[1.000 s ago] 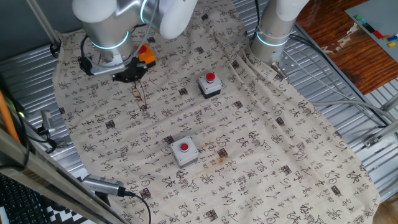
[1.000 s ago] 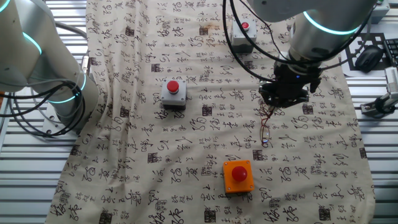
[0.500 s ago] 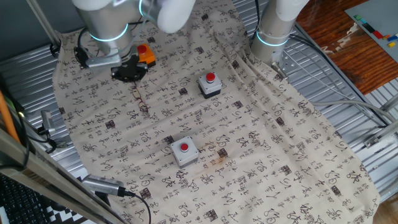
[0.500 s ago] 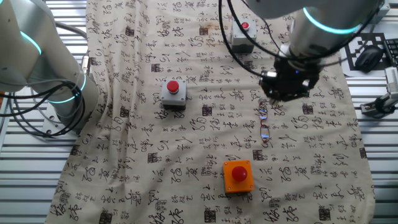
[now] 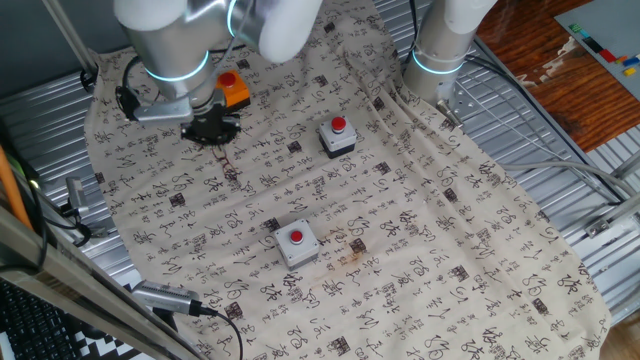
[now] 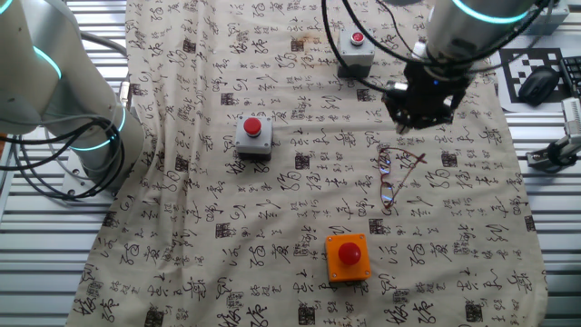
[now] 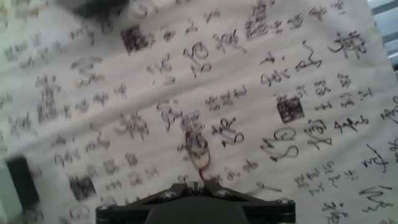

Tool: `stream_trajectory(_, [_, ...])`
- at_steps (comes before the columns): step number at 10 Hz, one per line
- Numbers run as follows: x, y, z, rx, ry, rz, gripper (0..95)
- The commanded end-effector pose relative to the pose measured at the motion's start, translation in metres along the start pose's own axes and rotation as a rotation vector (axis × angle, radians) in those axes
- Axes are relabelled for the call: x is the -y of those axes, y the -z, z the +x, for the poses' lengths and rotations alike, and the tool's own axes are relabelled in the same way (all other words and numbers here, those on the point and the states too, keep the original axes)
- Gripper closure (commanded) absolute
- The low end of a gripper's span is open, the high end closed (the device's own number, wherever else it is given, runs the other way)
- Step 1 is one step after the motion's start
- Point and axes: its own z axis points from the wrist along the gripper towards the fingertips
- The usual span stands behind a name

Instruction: Unfold the leg of the glasses (with one hand)

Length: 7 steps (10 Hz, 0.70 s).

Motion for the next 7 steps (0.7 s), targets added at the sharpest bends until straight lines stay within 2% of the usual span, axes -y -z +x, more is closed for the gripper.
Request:
stream_trajectory(1, [-0.0051,0.0024,-0.0062,0.014,-0.027,-0.007,95.0])
stream_trajectory(2, [-0.0111,0.0032,-0.0114,0.024,-0.068,-0.010,95.0])
stream_trajectory(4, [-0.0127,0.0029,-0.0127,0.028,-0.132,-0.007,95.0])
stream_trajectory(7, [-0.0127,0.0029,-0.0127,0.041,-0.249,0.020,95.0])
